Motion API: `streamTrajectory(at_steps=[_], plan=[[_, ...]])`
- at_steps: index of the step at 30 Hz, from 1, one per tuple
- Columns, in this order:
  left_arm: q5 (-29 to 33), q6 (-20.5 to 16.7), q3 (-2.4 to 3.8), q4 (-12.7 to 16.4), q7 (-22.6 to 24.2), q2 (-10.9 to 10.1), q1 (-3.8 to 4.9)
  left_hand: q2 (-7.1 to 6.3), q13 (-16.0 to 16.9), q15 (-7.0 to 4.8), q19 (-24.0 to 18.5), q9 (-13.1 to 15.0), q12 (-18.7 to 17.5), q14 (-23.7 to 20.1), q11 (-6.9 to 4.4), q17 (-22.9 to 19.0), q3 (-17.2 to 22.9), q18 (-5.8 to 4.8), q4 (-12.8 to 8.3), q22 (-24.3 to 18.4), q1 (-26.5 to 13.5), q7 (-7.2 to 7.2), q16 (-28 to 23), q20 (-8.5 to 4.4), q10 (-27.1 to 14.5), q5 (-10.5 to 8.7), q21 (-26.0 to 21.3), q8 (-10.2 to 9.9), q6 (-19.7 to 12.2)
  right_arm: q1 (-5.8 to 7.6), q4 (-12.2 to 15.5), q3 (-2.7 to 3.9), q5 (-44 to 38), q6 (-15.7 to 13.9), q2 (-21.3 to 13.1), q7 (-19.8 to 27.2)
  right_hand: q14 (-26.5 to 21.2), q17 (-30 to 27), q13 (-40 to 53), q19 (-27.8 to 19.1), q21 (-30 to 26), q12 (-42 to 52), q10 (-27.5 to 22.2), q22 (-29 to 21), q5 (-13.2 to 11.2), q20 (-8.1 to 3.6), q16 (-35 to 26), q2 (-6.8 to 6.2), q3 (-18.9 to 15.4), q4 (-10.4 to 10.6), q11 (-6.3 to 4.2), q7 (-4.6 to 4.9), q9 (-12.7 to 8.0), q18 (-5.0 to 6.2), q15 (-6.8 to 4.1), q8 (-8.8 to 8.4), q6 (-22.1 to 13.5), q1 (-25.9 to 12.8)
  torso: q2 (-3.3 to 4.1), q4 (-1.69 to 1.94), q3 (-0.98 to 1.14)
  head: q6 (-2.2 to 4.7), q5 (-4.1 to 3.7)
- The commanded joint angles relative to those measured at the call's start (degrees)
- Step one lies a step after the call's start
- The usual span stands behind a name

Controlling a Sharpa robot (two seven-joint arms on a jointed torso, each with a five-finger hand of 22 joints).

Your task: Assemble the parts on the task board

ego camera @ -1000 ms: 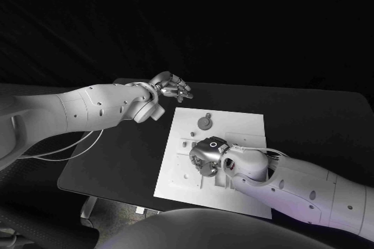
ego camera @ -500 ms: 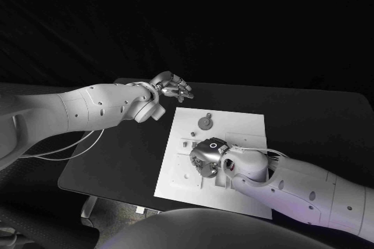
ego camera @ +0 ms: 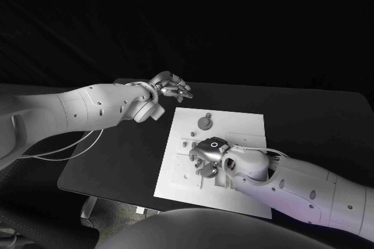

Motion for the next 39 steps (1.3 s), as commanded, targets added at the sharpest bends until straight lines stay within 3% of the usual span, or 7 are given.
streamTrajectory(at_steps=[1,8,15,19,26,34,39], plan=[[0.39,0.11,0.06,0.11,0.19,-0.04,0.11,0.06,-0.07,-0.03,0.39,-0.07,-0.09,0.26,0.04,0.07,-0.12,0.85,0.14,0.07,0.1,0.09,-0.19,0.09,-0.46,0.07,-0.27,-0.12,-0.5,-0.15,-0.01,-0.13,0.05,-1.58,-0.47,-0.35,-0.11,-0.08,0.22,-0.29,-0.21,-0.05,-0.39,0.06,0.13,-0.26,-0.17,-0.23,-0.39,-0.08,0.02,-0.22,-0.06,1.76,0.44,-0.29,-0.34,-0.21,0.0,0.0,-0.01,0.0,-0.1],[0.39,0.13,0.05,0.15,0.33,-0.27,0.11,0.07,-0.07,-0.02,0.39,-0.07,-0.08,0.26,0.05,0.1,-0.11,0.85,0.16,0.08,0.12,0.1,-0.21,0.09,-0.48,0.07,-0.28,-0.11,-0.52,0.54,3.11,0.2,0.66,-5.18,-3.59,-0.13,0.18,-0.05,0.43,-0.02,-0.08,0.21,0.13,0.18,0.14,-0.45,0.04,0.31,-0.33,-0.19,-0.09,-0.21,0.13,1.76,0.36,0.3,0.28,1.0,-0.03,-0.04,-0.01,0.0,-0.38],[0.86,-0.36,0.05,0.22,0.73,-0.82,0.11,0.05,-0.07,-0.03,0.4,-0.07,-0.06,0.27,0.05,0.12,-0.1,0.86,0.16,0.09,0.14,0.1,-0.22,0.09,-0.47,0.07,-0.3,-0.11,-0.53,2.52,8.24,5.33,4.29,-7.66,-9.92,0.43,1.49,-0.1,0.61,0.93,0.39,0.36,0.5,0.4,0.13,-0.81,0.5,0.22,-0.67,-0.03,-0.21,0.54,0.04,1.76,0.25,0.45,0.1,1.67,0.0,-0.16,-0.01,0.0,-1.0],[0.99,-0.36,0.05,0.17,0.77,-1.05,0.11,0.02,-0.06,-0.03,0.4,-0.07,-0.05,0.28,0.04,0.14,-0.1,0.86,0.15,0.09,0.16,0.1,-0.23,0.08,-0.46,0.07,-0.3,-0.1,-0.53,4.3,10.85,7.0,6.07,-4.83,-13.44,-0.49,1.76,-0.19,0.53,1.08,0.44,0.11,0.14,0.44,0.13,-0.9,0.48,-0.14,-0.86,0.04,-0.07,0.52,0.08,1.76,0.38,0.71,0.41,1.5,0.01,-0.18,0.08,0.0,-1.33],[1.03,-0.25,0.04,0.17,0.86,-1.26,0.1,0.02,-0.06,-0.04,0.42,-0.07,-0.03,0.29,0.03,0.17,-0.08,0.87,0.15,0.1,0.21,0.1,-0.24,0.08,-0.45,0.08,-0.31,-0.09,-0.54,6.63,13.64,7.04,5.47,-0.36,-17.71,-2.22,0.06,-0.24,-0.18,-0.44,-0.33,-1.53,-2.64,0.53,0.13,-0.26,0.05,-2.01,-0.91,0.83,1.16,-0.86,-0.08,1.76,1.55,0.79,-0.04,0.3,-0.04,-0.25,0.11,0.0,-1.67],[1.14,0.0,0.03,0.16,0.87,-1.1,0.09,0.02,-0.06,-0.04,0.43,-0.07,-0.01,0.3,0.03,0.2,-0.08,0.86,0.16,0.11,0.23,0.11,-0.26,0.08,-0.44,0.07,-0.32,-0.08,-0.56,6.68,11.48,6.97,4.16,5.59,-18.24,-4.08,-3.68,0.3,-1.14,-2.94,-1.08,-3.96,-7.66,0.92,0.12,0.98,0.64,-5.9,0.82,4.67,3.22,-3.37,-0.51,1.74,3.63,-0.07,-3.22,-0.83,0.04,-0.02,0.12,0.0,-2.16],[1.16,0.04,0.03,0.08,0.85,-1.09,0.09,0.01,-0.06,-0.04,0.43,-0.06,-0.01,0.3,0.03,0.21,-0.08,0.86,0.18,0.11,0.22,0.11,-0.27,0.08,-0.44,0.07,-0.33,-0.07,-0.56,6.67,9.23,6.43,3.02,6.35,-17.53,-4.19,-4.39,0.39,-1.11,-3.44,-1.03,-4.02,-8.23,1.09,0.15,1.21,1.03,-6.3,1.02,5.47,3.44,-3.78,-0.45,1.76,3.82,-0.04,-3.99,-0.65,0.04,0.02,0.02,0.0,-2.42]])
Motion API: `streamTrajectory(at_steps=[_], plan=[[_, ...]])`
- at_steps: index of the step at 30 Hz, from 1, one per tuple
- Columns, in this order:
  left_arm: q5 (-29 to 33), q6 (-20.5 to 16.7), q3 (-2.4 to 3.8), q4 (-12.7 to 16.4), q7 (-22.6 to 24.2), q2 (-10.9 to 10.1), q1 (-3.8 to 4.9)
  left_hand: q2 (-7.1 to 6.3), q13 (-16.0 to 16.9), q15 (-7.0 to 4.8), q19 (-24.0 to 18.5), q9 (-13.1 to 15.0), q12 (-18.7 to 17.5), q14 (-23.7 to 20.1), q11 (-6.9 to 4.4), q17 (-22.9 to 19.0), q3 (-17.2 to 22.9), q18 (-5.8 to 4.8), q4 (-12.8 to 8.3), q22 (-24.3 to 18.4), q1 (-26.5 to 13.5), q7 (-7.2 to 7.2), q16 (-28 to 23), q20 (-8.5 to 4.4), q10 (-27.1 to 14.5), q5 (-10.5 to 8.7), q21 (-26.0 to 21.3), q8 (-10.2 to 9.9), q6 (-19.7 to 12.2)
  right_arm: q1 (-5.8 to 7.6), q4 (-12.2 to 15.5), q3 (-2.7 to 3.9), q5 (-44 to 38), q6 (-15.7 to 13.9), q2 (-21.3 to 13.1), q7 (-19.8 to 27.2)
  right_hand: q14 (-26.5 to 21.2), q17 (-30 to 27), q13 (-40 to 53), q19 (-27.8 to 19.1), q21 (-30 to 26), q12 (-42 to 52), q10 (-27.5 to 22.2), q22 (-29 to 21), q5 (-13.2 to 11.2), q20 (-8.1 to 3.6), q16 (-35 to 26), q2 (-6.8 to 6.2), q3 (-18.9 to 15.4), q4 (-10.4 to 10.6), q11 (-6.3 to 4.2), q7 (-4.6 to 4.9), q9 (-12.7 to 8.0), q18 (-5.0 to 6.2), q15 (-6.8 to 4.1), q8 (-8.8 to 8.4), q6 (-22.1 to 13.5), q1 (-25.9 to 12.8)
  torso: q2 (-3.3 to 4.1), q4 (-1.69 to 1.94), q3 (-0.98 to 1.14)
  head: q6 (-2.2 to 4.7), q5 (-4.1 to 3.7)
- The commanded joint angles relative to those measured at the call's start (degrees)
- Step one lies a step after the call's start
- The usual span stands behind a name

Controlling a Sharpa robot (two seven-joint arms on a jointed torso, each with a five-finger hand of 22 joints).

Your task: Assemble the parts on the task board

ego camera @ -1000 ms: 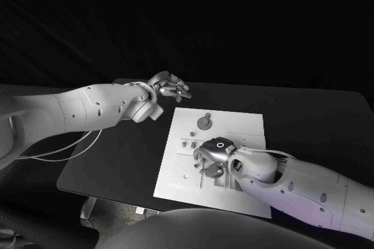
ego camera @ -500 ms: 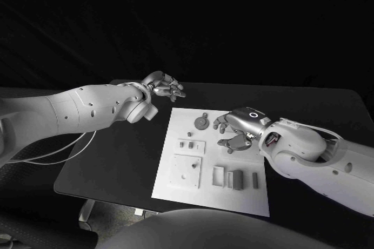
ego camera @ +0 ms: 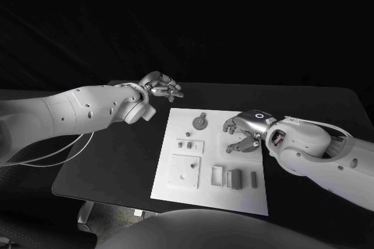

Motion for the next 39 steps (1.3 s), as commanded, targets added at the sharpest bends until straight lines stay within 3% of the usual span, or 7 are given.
streamTrajectory(at_steps=[1,13,22,27,35,39], plan=[[0.49,0.08,0.05,0.02,0.7,0.15,0.08,0.01,-0.07,-0.04,0.52,-0.07,-0.01,0.31,0.06,0.08,-0.08,0.81,0.18,0.08,0.22,-0.09,-0.28,-0.01,-0.45,0.07,-0.33,-0.07,-0.36,-0.05,-1.33,-0.34,-2.01,3.15,0.63,-1.03,-0.36,0.06,0.03,-0.42,-0.13,-0.19,-1.79,0.98,0.15,0.17,0.38,-0.54,0.08,0.28,1.3,0.2,0.03,2.67,-0.01,-0.3,-0.45,0.16,0.05,0.11,-0.1,0.01,-0.2],[0.5,0.14,0.05,-0.1,0.68,0.28,0.08,0.02,-0.07,-0.03,0.53,-0.08,0.0,0.31,0.06,0.12,-0.08,0.81,0.21,0.1,0.22,-0.07,-0.31,-0.01,-0.46,0.07,-0.36,-0.06,-0.4,-0.73,-4.52,-1.47,-2.95,3.28,2.79,-0.16,-0.16,-0.09,0.37,-0.27,0.36,0.28,-1.68,1.06,0.15,0.04,1.02,0.8,0.34,0.24,1.1,0.87,0.6,2.67,-0.18,0.88,0.51,1.66,0.04,0.17,-0.15,0.01,-0.25],[0.51,0.32,0.05,-0.09,0.65,0.34,0.08,0.05,-0.07,-0.03,0.54,-0.08,0.01,0.31,0.06,0.15,-0.07,0.81,0.24,0.1,0.22,-0.07,-0.33,-0.01,-0.46,0.07,-0.37,-0.05,-0.41,-1.21,-4.91,-2.57,-3.32,4.66,3.31,0.54,0.88,-0.86,1.65,-0.12,0.94,2.81,2.1,1.0,0.13,-0.23,1.18,5.72,-1.38,-3.5,-1.09,1.82,1.39,2.67,-2.25,3.12,3.81,3.29,0.03,0.12,-0.17,0.01,-0.27],[0.51,0.28,0.05,-0.09,0.66,0.35,0.08,0.07,-0.07,-0.03,0.55,-0.07,0.01,0.32,0.06,0.17,-0.07,0.8,0.26,0.11,0.21,-0.07,-0.34,-0.01,-0.47,0.07,-0.38,-0.03,-0.39,-1.35,-4.66,-2.66,-3.49,4.18,3.37,0.68,1.27,-1.15,2.21,0.05,1.07,4.03,4.3,0.93,0.13,-0.25,1.16,7.46,-1.79,-5.07,-1.76,2.31,1.49,2.67,-2.89,3.71,5.15,3.44,0.04,0.06,-0.17,0.01,-0.27],[0.51,0.29,0.05,-0.11,0.66,0.4,0.08,0.11,-0.07,-0.03,0.55,-0.06,0.02,0.32,0.06,0.2,-0.08,0.8,0.29,0.12,0.2,-0.09,-0.36,-0.01,-0.47,0.07,-0.4,0.01,-0.36,-1.51,-4.57,-2.7,-3.64,3.35,3.62,0.96,2.04,-1.45,2.93,0.51,1.34,5.6,7.49,0.89,0.14,-0.53,1.17,10.37,-1.27,-5.51,-2.54,2.65,1.81,2.67,-3.62,4.85,7.86,4.58,0.03,0.13,-0.16,0.01,-0.11],[0.51,0.33,0.05,-0.1,0.62,0.44,0.08,0.12,-0.07,-0.03,0.56,-0.06,0.02,0.33,0.06,0.21,-0.08,0.8,0.31,0.12,0.19,-0.09,-0.37,-0.01,-0.47,0.07,-0.4,0.02,-0.34,-1.54,-4.65,-2.74,-3.66,3.1,3.8,0.99,2.34,-1.79,3.02,0.72,1.2,5.79,8.42,0.73,0.13,-0.37,0.88,10.42,2.59,-4.65,-2.89,2.55,1.68,2.67,-3.96,4.93,8.95,5.61,0.03,0.14,-0.18,0.01,-0.09]])
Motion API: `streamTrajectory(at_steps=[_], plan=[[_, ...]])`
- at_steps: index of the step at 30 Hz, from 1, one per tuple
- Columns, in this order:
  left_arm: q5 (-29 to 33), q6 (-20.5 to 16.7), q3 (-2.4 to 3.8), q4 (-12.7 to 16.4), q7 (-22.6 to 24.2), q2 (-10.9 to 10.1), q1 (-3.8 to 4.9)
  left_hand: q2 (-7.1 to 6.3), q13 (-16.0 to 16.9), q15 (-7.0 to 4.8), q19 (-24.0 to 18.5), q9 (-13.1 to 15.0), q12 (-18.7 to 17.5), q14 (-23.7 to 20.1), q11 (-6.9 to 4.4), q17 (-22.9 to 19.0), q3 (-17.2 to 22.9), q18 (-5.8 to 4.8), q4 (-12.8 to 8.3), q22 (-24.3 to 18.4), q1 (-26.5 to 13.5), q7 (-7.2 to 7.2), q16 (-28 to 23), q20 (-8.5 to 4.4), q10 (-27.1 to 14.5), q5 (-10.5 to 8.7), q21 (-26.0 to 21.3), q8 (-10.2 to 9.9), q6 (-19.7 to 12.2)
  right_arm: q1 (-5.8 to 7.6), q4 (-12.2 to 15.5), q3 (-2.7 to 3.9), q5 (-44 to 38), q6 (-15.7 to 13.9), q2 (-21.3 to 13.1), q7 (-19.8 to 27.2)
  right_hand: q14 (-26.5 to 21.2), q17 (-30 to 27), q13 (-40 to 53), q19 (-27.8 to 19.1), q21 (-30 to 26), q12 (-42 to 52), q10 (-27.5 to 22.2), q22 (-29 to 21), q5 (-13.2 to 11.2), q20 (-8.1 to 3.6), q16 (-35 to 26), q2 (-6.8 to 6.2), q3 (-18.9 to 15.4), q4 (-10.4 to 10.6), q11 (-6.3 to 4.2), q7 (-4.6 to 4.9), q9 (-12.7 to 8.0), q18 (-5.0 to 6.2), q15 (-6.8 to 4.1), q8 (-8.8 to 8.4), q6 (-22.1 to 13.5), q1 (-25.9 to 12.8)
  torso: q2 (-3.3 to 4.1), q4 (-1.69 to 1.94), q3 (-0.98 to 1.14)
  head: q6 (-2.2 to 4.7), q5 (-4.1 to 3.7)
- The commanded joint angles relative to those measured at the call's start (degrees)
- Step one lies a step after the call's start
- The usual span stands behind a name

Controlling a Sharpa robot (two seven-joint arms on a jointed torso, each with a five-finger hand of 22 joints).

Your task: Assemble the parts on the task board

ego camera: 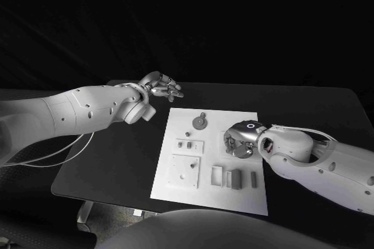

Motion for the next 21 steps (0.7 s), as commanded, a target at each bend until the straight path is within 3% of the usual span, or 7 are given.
streamTrajectory(at_steps=[1,21], plan=[[0.39,0.3,0.06,0.1,0.61,0.15,0.08,0.13,-0.07,-0.03,0.57,-0.06,0.02,0.33,0.08,0.06,-0.08,0.77,0.32,0.09,0.19,-0.09,-0.38,-0.02,-0.48,0.07,-0.2,0.03,-0.35,-0.09,0.03,-0.04,-0.92,-0.06,0.24,0.65,0.04,-0.11,0.08,0.39,0.1,0.33,0.43,0.76,0.13,-0.24,-0.23,-0.13,0.92,0.11,-0.03,-0.01,-0.1,2.5,-0.56,0.22,0.44,0.18,-0.01,0.02,-0.01,0.01,0.06],[0.39,0.52,0.06,0.07,0.4,0.14,0.08,0.11,-0.08,-0.04,0.59,-0.06,0.02,0.35,0.09,0.13,-0.12,0.77,0.36,0.12,0.16,-0.09,-0.42,-0.02,-0.52,0.07,-0.23,0.06,-0.37,-0.84,-0.71,-0.26,-1.32,-1.18,1.19,0.47,0.18,-0.27,-0.1,0.59,0.25,-0.13,0.13,0.82,0.12,-0.3,-0.3,-1.36,1.86,-0.22,0.09,0.19,-0.39,2.5,-0.49,-0.32,0.14,-0.57,-0.01,-0.01,-0.01,0.01,0.29]])
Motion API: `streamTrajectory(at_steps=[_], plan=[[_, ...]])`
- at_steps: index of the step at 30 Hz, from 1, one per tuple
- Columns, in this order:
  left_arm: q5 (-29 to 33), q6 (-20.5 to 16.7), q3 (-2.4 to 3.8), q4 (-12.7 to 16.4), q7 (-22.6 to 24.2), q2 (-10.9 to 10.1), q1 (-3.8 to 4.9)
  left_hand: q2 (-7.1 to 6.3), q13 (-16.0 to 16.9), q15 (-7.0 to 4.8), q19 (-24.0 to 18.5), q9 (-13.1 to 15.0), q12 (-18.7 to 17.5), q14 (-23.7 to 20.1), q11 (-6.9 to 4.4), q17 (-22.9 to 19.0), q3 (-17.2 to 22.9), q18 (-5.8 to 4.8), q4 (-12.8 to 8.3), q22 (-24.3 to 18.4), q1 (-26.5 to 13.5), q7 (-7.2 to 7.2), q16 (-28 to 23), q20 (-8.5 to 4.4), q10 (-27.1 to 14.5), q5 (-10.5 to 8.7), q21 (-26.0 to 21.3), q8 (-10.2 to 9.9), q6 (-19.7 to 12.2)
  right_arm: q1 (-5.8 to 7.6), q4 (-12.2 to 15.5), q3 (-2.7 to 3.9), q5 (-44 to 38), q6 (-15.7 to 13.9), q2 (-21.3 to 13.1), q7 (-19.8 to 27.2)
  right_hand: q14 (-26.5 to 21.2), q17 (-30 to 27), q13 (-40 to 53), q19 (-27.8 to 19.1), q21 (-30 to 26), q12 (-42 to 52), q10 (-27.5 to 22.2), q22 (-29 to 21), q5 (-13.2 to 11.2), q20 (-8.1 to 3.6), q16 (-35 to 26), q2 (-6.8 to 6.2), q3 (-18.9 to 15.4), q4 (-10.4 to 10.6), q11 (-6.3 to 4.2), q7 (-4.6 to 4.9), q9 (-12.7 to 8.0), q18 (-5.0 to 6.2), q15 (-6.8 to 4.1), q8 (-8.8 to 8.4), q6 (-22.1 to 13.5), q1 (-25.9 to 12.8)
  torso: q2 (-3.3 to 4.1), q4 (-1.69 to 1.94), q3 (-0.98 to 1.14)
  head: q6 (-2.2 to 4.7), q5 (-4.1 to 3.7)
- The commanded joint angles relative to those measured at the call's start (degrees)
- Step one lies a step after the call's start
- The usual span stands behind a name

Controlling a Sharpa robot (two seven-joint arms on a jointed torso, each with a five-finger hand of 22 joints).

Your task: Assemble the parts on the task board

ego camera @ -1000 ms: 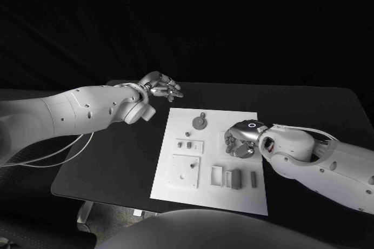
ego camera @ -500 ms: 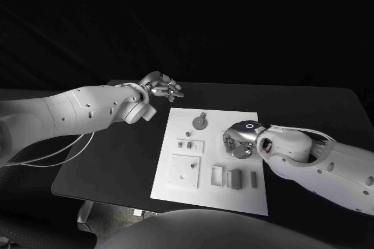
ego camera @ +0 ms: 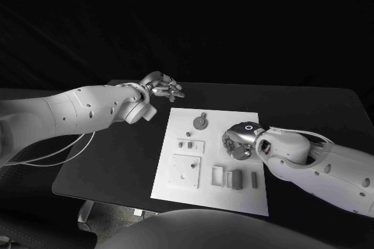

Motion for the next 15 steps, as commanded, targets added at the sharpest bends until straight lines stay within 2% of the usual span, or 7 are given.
streamTrajectory(at_steps=[1,15], plan=[[0.38,0.48,0.05,0.09,0.45,0.09,0.08,0.11,-0.08,-0.04,0.44,-0.06,0.02,0.35,0.04,0.09,-0.12,0.76,0.37,0.08,0.16,-0.09,-0.16,0.12,-0.47,0.07,-0.22,0.06,-0.38,-0.12,0.21,-0.05,-0.64,-0.25,0.14,0.49,0.14,-0.1,-0.11,0.41,0.25,-0.19,0.06,0.83,0.13,-0.13,-0.31,-0.78,0.41,0.07,0.12,0.24,-0.12,2.49,-0.1,-0.4,0.05,0.07,-0.01,-0.06,-0.01,0.01,0.07],[0.38,0.46,0.05,0.05,0.43,0.09,0.08,0.12,-0.09,-0.04,0.46,-0.07,0.02,0.36,0.04,0.14,-0.12,0.77,0.37,0.1,0.19,-0.09,-0.19,0.11,-0.49,0.07,-0.24,0.07,-0.41,-0.12,0.65,-0.06,-0.57,-1.61,0.2,0.74,0.15,-0.14,-0.2,0.56,0.3,-0.47,-0.19,0.82,0.13,-0.18,-0.28,-1.13,0.73,0.07,0.23,0.45,-0.3,2.49,-0.01,-0.75,-0.32,-0.22,-0.01,-0.03,0.0,0.01,0.11]])
